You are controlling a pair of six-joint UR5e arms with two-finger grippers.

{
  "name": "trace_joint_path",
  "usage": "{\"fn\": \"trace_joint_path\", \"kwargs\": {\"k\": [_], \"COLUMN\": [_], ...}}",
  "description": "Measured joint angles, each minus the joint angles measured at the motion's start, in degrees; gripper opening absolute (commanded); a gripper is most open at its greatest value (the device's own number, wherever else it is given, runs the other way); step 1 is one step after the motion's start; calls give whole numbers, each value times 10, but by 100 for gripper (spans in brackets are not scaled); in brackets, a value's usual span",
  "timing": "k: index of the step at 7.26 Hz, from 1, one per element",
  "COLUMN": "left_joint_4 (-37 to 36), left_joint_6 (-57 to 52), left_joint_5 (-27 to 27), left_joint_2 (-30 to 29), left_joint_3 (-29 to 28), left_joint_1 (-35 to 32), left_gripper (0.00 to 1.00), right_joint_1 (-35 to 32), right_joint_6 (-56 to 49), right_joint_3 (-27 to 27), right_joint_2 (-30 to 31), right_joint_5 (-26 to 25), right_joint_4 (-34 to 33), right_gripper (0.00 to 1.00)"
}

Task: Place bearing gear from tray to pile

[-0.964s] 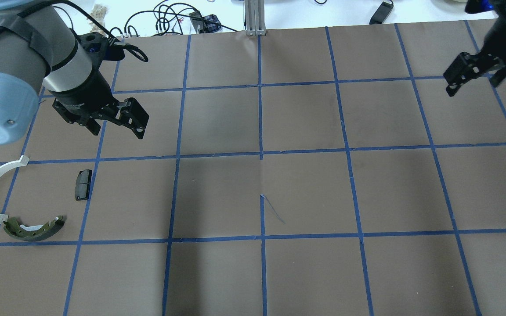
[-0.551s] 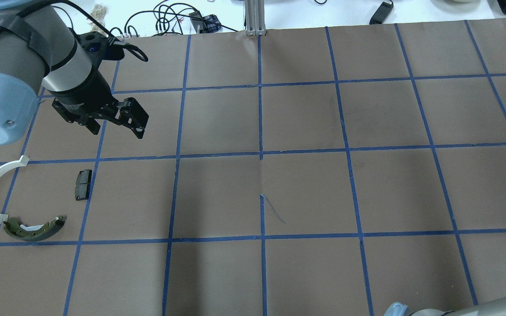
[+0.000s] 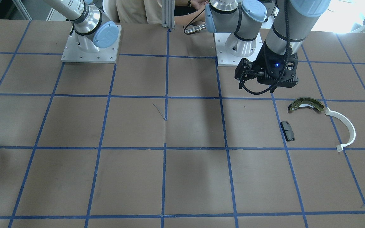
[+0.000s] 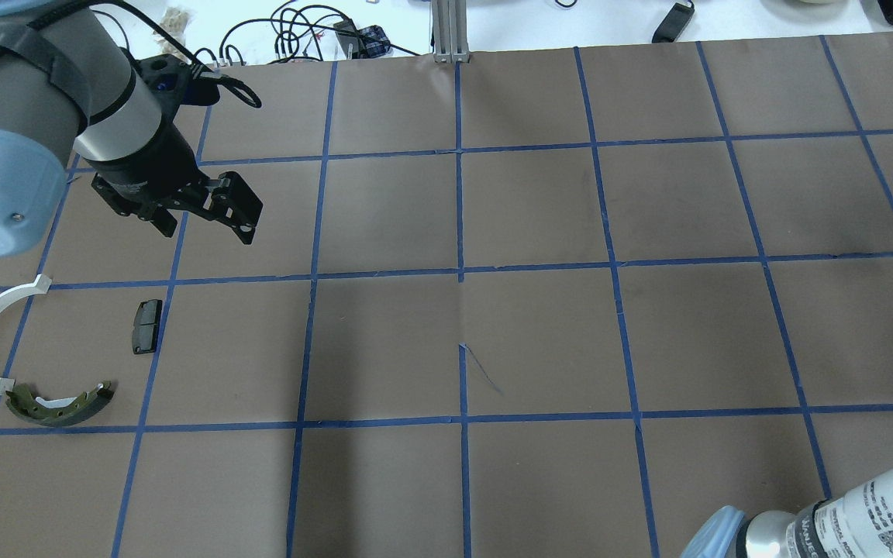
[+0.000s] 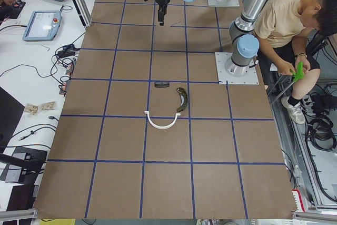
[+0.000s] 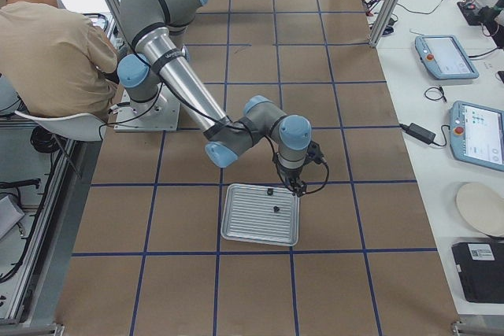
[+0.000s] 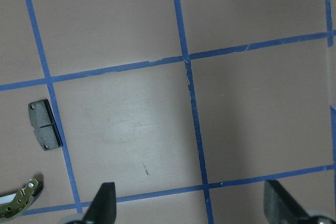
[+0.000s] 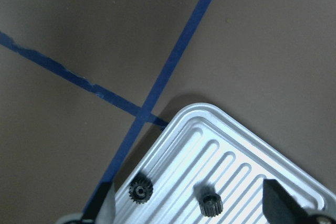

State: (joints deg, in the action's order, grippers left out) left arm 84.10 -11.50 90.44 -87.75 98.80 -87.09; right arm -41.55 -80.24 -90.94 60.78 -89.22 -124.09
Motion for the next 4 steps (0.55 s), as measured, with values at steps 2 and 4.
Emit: {"fn": "trace_joint_path", "kwargs": {"k": [2, 4], "left_joint_4": [-8, -10], "left_joint_6": [0, 0], "left_joint_5": [1, 1], "left_joint_2": [1, -1], "left_joint_3": [1, 1], "left_joint_1": [0, 0], "left_gripper": [100, 100], "right_joint_1": [19, 25], "right_joint_6": [-57, -85], "right_joint_3": [2, 0], "right_joint_2": [-28, -37], "right_joint_5": [-1, -25], "right_joint_4": [-14, -17], "right_gripper": [100, 93]}}
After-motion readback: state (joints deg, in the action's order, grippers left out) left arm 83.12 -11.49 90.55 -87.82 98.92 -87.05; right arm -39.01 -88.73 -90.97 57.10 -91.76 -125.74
